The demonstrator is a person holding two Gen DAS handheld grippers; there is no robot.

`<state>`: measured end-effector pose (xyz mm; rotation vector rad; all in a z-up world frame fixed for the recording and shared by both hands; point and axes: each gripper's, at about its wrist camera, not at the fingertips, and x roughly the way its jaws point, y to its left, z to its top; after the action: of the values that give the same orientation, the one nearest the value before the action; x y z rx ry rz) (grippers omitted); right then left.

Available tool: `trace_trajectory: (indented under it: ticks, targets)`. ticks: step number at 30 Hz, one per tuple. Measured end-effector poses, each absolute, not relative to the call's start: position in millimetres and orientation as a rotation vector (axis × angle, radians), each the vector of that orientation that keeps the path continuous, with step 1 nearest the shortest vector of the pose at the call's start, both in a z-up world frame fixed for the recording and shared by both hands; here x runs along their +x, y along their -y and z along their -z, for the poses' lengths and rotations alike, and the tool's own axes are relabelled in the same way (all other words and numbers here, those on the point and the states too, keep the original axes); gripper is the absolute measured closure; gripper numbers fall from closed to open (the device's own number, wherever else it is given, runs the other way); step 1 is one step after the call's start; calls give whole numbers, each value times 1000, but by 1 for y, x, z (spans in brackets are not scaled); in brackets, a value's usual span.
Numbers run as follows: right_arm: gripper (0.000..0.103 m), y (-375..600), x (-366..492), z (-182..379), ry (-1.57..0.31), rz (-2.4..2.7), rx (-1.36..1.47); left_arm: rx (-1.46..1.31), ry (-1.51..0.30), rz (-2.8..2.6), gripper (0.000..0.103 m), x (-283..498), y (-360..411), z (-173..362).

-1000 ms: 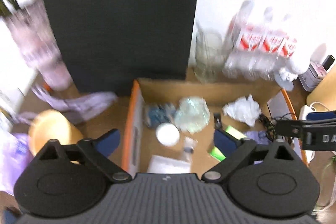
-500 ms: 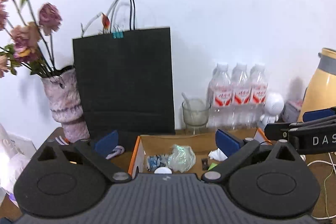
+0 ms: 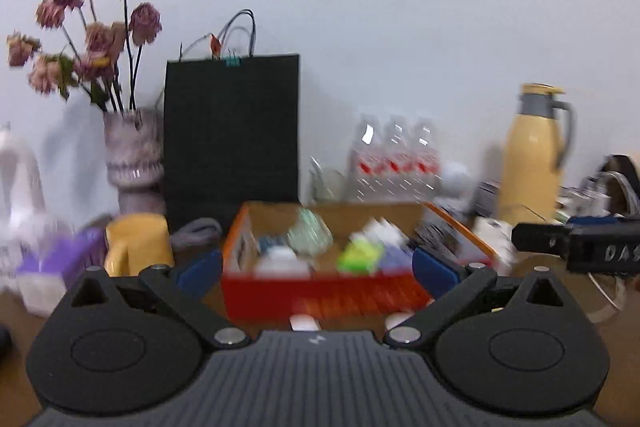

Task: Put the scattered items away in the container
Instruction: 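Withdraw both tools from the box toward the desk, then grasp the red rose with the left gripper while the right grasps the white-and-yellow plush toy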

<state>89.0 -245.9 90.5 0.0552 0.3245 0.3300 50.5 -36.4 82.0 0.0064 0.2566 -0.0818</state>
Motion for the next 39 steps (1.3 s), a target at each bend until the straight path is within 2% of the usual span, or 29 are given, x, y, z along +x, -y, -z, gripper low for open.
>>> trace_trajectory:
  ticks: [4,8,13,17,19,25,26,30,32,34,39]
  targets:
    - [12,246,67,-56,-406,-283,53,43,-308,133,0,35,44,-62]
    - [12,233,97,-38,-489,-241,30,29,-343,106,0,53,42,-57]
    - [14,228,130,-16,-574,-176,148,32,-389,127,1,68,41,-41]
    - [47,226,139,-2,-631,-166,104,53,-432,157,3,84,54,-28]
    - [52,234,138,-2,-630,-174,96,34,-456,185,3,96,60,-25]
    - [52,279,127,-9,-608,-133,141,-12,-579,240,5,138,93,-10]
    - [52,284,126,-9,-606,-124,145,-7,-587,245,7,143,99,-7]
    - [52,296,123,-10,-600,-121,166,22,-623,247,36,155,116,3]
    - [52,297,122,-9,-600,-127,167,9,-649,259,41,158,117,7]
    - [52,294,121,-10,-596,-138,164,-8,-655,271,54,157,115,7]
    - [52,285,114,-17,-572,-188,156,-26,-645,259,61,145,106,-2]
